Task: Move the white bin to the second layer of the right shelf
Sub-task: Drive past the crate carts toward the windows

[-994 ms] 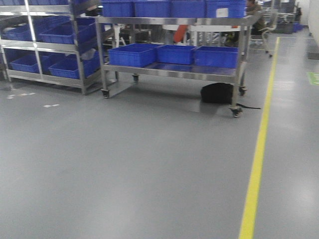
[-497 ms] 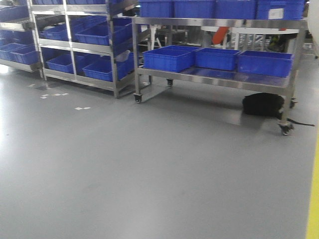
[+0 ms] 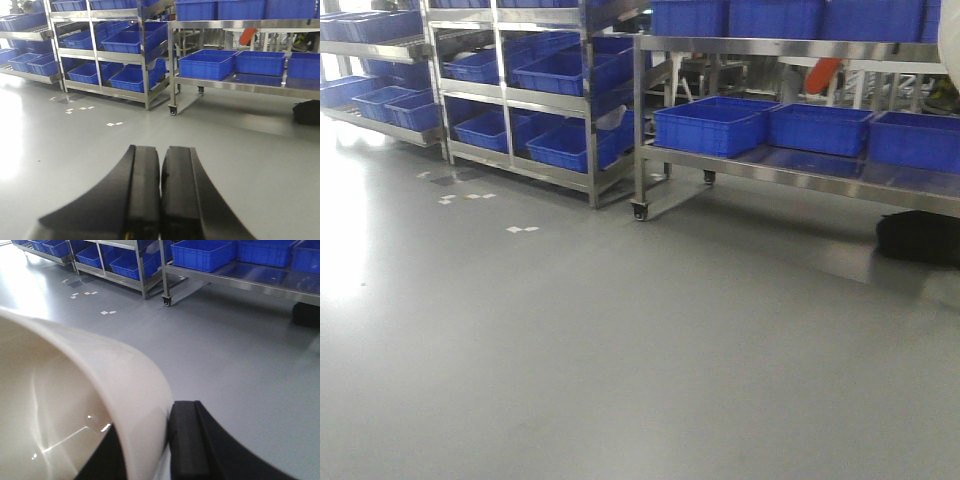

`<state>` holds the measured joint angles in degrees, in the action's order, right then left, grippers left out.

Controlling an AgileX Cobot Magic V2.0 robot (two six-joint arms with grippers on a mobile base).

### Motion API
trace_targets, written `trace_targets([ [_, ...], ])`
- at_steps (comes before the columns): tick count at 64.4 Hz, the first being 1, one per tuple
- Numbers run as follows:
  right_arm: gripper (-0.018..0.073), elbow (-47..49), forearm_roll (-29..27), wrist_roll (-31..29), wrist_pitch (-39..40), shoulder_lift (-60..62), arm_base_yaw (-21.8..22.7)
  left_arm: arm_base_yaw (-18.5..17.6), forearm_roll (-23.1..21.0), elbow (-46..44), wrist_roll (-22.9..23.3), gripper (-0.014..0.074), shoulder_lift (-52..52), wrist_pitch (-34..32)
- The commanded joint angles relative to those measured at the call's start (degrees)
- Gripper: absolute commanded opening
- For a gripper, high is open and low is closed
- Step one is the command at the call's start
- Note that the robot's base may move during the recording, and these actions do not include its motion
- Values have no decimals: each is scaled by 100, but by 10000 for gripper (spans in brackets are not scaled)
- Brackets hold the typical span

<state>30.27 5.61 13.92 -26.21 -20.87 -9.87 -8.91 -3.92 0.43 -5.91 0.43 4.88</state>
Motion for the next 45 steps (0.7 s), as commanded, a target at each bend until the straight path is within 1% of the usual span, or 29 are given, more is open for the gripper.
trace_targets([
  [1, 57, 180, 9, -25, 628, -55, 35, -30, -31, 211, 20, 85, 80, -488],
  [45, 57, 180, 9, -25, 628, -55, 35, -30, -31, 211, 20, 85, 80, -488],
])
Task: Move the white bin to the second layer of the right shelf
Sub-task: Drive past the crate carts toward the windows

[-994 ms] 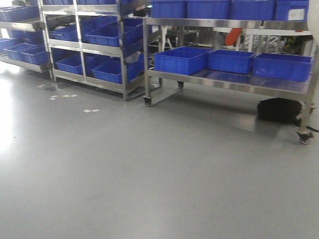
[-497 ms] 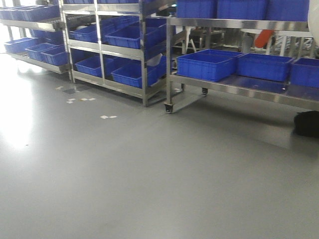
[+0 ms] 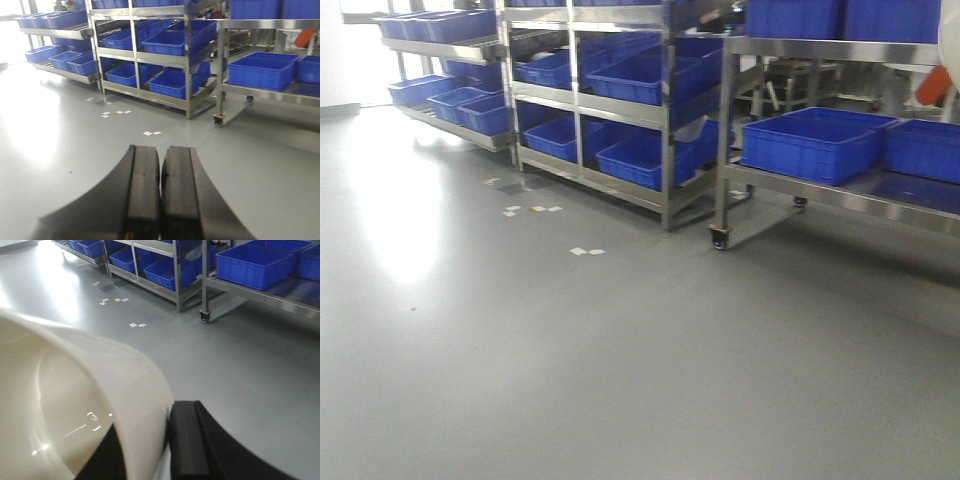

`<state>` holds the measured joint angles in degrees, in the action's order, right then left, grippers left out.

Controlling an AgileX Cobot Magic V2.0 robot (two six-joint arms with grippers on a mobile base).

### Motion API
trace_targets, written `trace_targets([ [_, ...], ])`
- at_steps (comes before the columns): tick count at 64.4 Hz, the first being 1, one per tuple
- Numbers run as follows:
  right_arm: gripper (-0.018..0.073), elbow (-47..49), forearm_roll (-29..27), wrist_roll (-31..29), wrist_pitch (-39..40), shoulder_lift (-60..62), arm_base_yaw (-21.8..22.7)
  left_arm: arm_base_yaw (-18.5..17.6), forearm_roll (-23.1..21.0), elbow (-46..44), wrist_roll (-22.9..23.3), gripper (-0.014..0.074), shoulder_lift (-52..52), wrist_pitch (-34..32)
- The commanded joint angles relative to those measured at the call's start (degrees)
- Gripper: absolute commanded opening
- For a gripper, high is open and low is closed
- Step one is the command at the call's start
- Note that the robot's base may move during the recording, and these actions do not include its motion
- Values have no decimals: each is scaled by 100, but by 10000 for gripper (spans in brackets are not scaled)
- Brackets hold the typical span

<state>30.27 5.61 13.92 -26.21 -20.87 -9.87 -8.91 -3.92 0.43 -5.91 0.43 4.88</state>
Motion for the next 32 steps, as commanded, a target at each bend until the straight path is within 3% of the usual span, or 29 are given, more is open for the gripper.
trace_targets([
  [1, 57, 180, 9, -25, 628, -55, 35, -30, -31, 211, 20, 85, 80, -488],
  [32, 57, 180, 9, -25, 628, -55, 35, -30, -31, 211, 20, 85, 80, -488],
])
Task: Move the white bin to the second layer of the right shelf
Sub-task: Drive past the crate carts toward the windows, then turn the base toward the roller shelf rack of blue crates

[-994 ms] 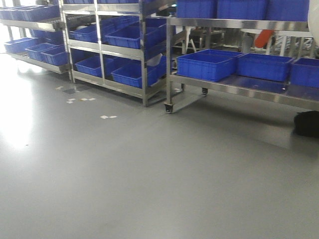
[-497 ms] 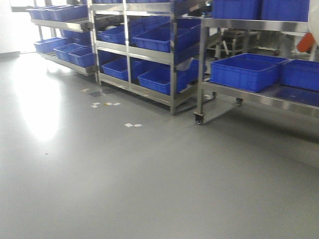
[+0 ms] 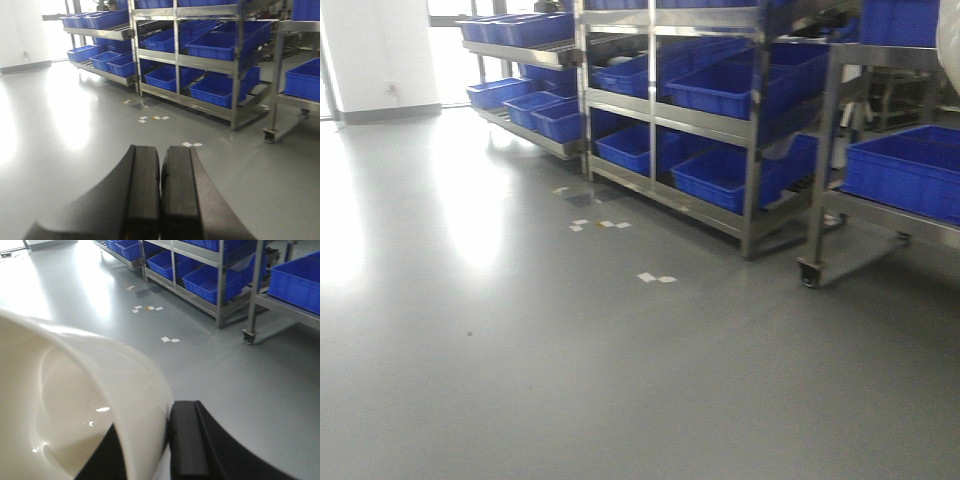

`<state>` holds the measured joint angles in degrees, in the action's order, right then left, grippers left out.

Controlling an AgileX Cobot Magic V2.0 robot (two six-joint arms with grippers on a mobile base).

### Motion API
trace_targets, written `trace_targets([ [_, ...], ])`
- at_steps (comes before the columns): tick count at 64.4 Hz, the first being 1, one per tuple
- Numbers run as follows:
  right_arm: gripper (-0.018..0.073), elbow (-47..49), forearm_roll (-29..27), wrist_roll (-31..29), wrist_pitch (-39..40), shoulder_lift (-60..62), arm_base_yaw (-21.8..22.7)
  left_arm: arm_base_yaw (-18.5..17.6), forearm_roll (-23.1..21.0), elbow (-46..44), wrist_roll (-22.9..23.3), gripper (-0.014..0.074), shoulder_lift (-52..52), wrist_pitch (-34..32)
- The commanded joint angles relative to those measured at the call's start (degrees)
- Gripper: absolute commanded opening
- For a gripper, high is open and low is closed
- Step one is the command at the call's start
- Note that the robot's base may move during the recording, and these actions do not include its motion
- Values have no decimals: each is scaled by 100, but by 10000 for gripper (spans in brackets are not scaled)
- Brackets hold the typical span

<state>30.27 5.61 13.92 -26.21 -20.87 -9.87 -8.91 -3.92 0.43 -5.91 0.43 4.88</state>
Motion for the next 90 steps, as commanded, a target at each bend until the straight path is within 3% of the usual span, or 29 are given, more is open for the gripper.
trace_targets([
  [1, 57, 180, 9, -25, 628, -55, 35, -30, -31, 211, 20, 85, 80, -488],
  [90, 57, 180, 9, -25, 628, -55, 35, -30, -31, 211, 20, 85, 80, -488],
])
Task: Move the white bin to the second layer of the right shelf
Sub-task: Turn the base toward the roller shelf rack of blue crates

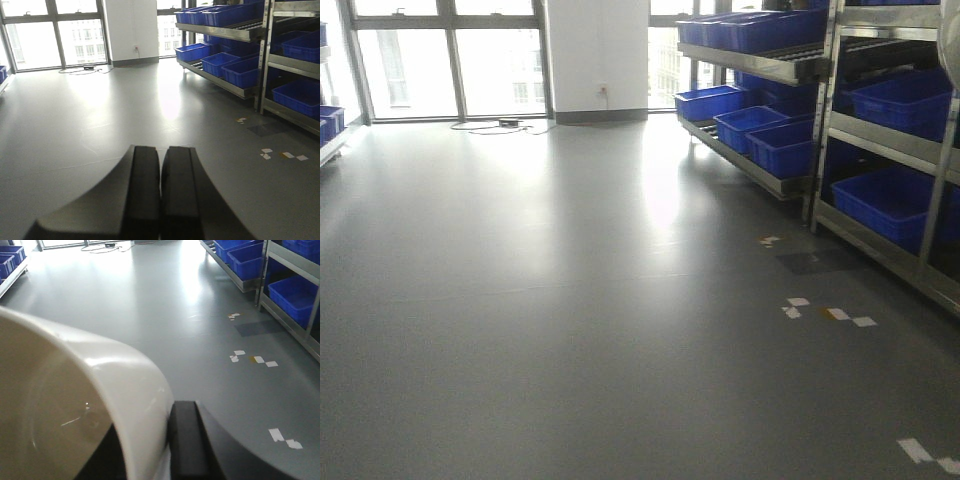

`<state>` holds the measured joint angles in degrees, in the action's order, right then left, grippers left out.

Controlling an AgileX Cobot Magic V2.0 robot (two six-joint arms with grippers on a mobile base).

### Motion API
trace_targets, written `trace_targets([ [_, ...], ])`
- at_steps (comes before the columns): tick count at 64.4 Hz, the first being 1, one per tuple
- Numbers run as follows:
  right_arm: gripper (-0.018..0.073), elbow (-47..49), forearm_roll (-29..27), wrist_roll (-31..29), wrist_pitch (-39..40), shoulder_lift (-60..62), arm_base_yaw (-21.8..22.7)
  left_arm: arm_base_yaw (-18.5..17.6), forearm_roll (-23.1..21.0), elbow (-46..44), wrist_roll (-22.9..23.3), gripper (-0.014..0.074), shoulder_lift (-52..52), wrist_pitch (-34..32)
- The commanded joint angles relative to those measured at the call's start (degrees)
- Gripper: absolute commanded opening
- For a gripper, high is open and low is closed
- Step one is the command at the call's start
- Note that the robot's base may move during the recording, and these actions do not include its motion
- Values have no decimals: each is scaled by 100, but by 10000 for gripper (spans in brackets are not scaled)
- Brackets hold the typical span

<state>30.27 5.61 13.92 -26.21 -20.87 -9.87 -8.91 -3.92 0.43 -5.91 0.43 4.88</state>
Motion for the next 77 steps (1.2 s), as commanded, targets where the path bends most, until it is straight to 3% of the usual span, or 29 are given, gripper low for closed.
trace_targets([
  [1, 57, 180, 9, -25, 628, -55, 35, -30, -31, 211, 20, 85, 80, -488],
  [77, 57, 180, 9, -25, 628, -55, 35, -21, -31, 211, 20, 85, 80, -488],
])
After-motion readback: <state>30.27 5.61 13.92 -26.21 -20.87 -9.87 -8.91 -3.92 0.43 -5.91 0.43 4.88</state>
